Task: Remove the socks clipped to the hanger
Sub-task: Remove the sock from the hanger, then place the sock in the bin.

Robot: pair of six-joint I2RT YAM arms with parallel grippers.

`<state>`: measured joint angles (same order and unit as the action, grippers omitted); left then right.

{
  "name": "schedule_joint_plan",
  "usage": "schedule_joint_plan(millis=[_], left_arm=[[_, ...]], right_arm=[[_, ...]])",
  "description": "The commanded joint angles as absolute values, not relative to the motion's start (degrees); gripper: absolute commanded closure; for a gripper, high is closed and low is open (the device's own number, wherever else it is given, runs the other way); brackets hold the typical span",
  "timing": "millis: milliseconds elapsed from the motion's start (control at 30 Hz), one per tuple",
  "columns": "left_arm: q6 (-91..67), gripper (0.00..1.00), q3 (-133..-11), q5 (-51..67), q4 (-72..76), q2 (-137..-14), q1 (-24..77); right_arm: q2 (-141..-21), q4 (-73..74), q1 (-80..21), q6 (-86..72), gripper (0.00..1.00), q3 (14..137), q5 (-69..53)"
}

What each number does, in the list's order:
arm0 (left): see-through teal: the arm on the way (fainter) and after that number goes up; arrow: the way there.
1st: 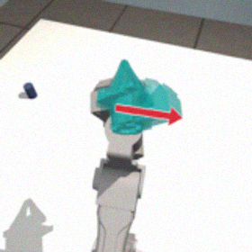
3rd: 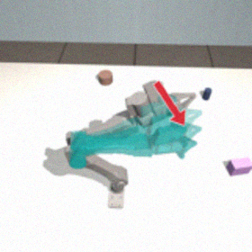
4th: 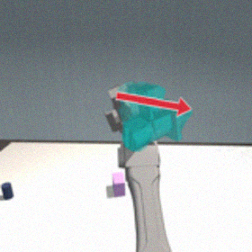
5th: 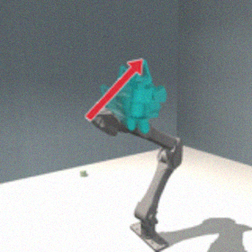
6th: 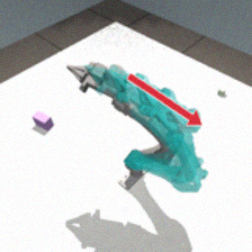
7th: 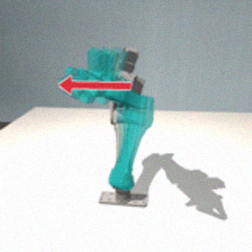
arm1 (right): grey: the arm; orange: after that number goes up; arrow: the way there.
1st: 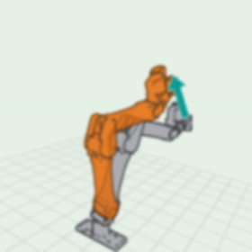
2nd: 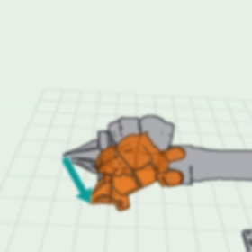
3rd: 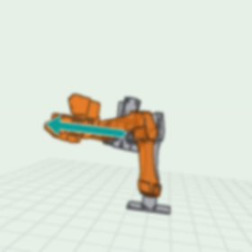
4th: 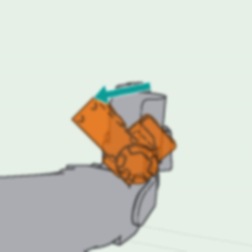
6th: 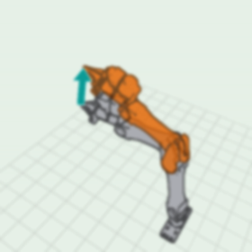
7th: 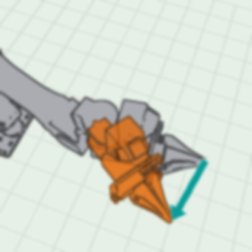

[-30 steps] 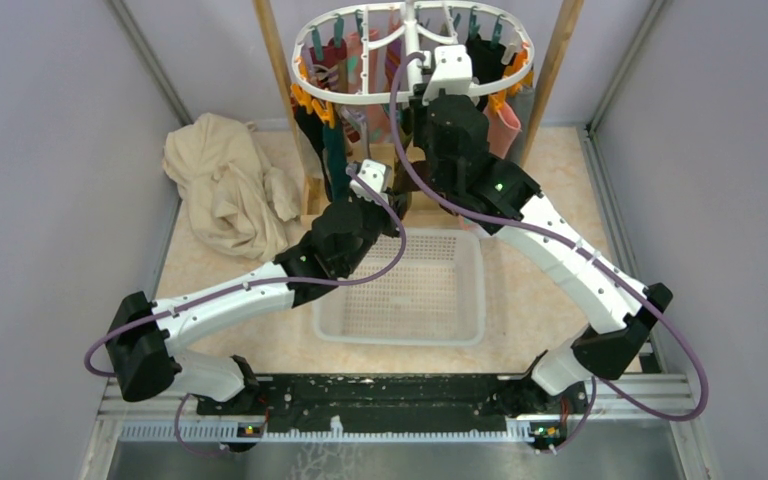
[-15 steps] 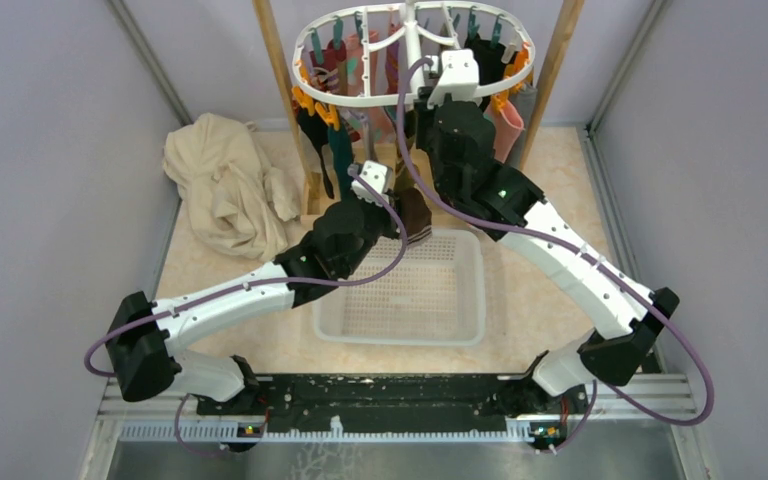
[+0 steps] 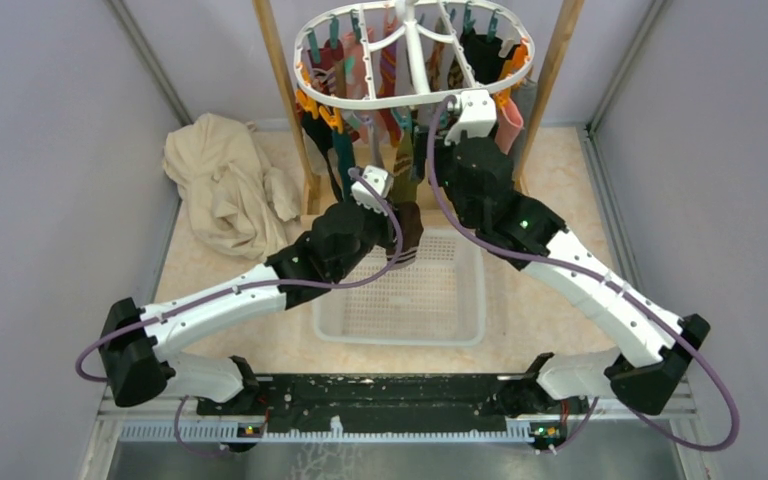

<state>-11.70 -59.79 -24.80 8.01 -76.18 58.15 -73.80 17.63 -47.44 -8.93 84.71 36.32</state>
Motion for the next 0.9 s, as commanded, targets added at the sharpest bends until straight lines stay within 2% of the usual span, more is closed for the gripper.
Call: schedule_joint_plan(millis=[0,267,367,867], left_arm=[[-14.4,0.98,-62.6,-21.4,3.0,-72.1,58.7],[-17.3,0.98,-61.3,-19.8,-1.6,-68.4,59.6],[-17.8,0.98,-59.1,-20.6,-1.5,-67.9,59.9],[-22.1,1.00,-45.4,-25.9,5.7,-72.4,60.7]], right_arm=[[-66.3,17.7,-47.1,-13.5,0.23,80.2,32.6],[-53.9,20.7,-47.2,-18.1,0.22,68.9,26.0],[-50.4,22.5,-47.1,-19.0,0.16,65.0,23.8],[-39.4,26.5,-47.2,-23.4,0.13,52.0,21.5]])
